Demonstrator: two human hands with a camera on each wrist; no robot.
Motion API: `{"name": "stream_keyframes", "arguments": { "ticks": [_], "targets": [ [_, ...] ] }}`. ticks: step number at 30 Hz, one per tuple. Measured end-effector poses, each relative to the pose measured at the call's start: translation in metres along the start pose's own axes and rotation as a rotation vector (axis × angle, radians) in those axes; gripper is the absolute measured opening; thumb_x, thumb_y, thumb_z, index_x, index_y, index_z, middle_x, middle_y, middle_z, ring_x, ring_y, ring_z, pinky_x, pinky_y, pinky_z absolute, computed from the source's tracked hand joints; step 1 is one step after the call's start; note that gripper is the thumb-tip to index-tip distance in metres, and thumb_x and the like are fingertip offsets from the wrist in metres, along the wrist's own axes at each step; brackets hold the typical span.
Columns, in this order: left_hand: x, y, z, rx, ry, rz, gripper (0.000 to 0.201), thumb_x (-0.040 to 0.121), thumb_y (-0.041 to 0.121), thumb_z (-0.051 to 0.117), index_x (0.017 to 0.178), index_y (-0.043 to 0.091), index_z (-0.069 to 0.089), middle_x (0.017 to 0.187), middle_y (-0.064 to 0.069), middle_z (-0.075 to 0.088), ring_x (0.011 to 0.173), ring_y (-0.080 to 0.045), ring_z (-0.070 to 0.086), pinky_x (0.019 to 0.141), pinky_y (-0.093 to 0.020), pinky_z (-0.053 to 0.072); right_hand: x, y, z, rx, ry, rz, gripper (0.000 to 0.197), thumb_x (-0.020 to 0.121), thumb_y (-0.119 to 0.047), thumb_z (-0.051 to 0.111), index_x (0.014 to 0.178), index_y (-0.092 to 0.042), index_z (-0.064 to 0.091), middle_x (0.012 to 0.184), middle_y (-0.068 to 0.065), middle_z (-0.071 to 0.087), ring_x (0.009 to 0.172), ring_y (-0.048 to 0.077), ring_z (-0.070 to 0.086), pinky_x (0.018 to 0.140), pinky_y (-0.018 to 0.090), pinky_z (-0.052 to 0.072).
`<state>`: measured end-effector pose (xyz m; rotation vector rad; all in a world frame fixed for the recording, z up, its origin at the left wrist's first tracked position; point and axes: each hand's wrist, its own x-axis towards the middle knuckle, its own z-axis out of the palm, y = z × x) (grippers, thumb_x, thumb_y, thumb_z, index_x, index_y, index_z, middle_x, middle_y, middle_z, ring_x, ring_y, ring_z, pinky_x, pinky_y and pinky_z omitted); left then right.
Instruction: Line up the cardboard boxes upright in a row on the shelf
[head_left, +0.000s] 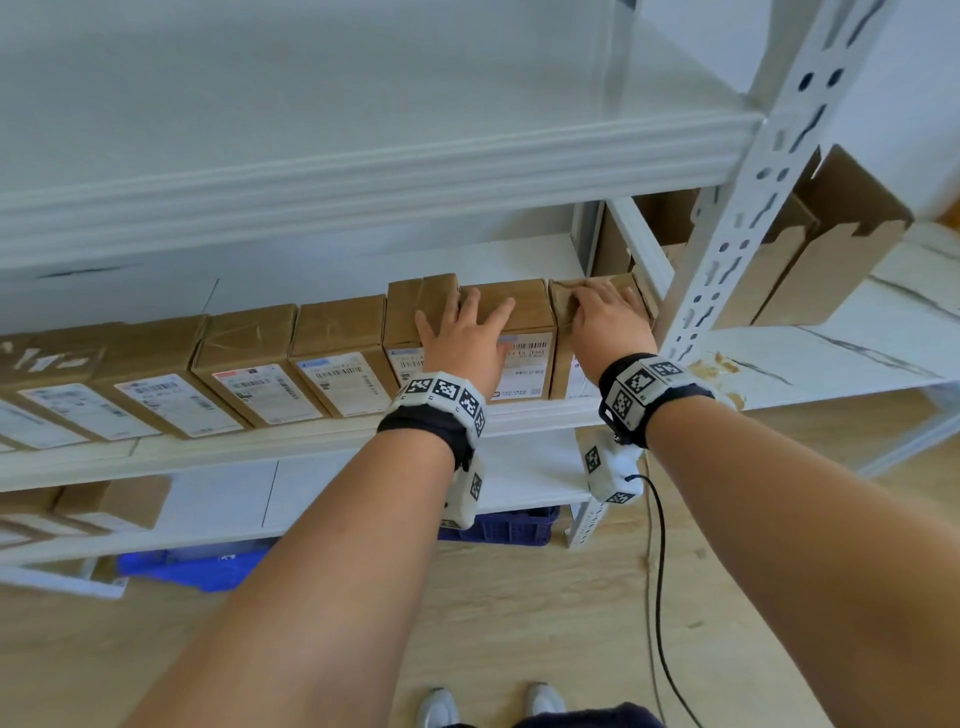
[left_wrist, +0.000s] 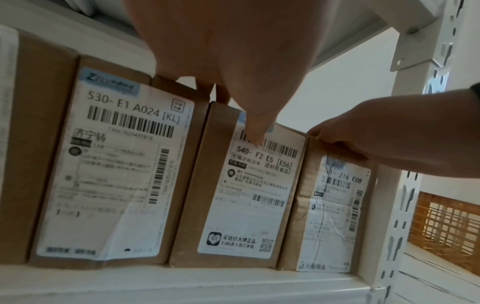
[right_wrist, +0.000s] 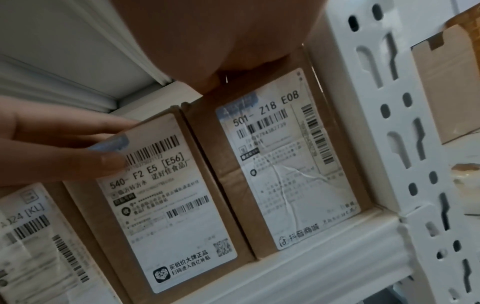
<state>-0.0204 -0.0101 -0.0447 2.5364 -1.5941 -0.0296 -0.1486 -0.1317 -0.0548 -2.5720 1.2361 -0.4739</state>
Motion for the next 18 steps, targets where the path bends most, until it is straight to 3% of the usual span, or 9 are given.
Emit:
{"name": "stream_keyframes", "arguments": {
  "ticks": [10,15,18],
  "targets": [
    [-0.003,0.003,0.0,0.03,-0.006,-0.004,0.054,0.1,0.035,0.043,0.15,0.037,0.022,0.16,-0.01,0.012,0.149,-0.029,-0.001,0.113,-0.062,0.001,0.002,0.004,0.0,0.007,-0.006,-0.031,0.043,0.098,-0.018,0.026,0.133,-0.015,0.05,0.15,0.003,0.04,0.144,0.018,0.026,0.121,0.036,0.006],
    [-0.004,0.005,-0.004,0.09,-0.072,-0.013,0.062,0.1,0.025,0.04,0.152,0.036,0.01,0.162,-0.01,0.003,0.149,-0.028,-0.005,0.115,-0.059,-0.003,0.003,-0.004,-0.008,-0.072,-0.09,0.019,0.046,0.093,-0.014,0.032,0.137,-0.016,0.045,0.152,0.002,0.035,0.145,0.018,0.02,0.121,0.043,-0.003],
    [-0.006,0.011,-0.011,0.115,-0.086,-0.013,0.067,0.099,0.023,0.04,0.153,0.033,0.003,0.162,-0.007,-0.003,0.149,-0.027,-0.008,0.115,-0.058,-0.007,0.004,-0.012,-0.016,-0.121,-0.052,0.045,0.046,0.089,-0.013,0.04,0.134,-0.018,0.047,0.145,0.002,0.041,0.142,0.02,0.025,0.12,0.048,-0.002]
  ]
}}
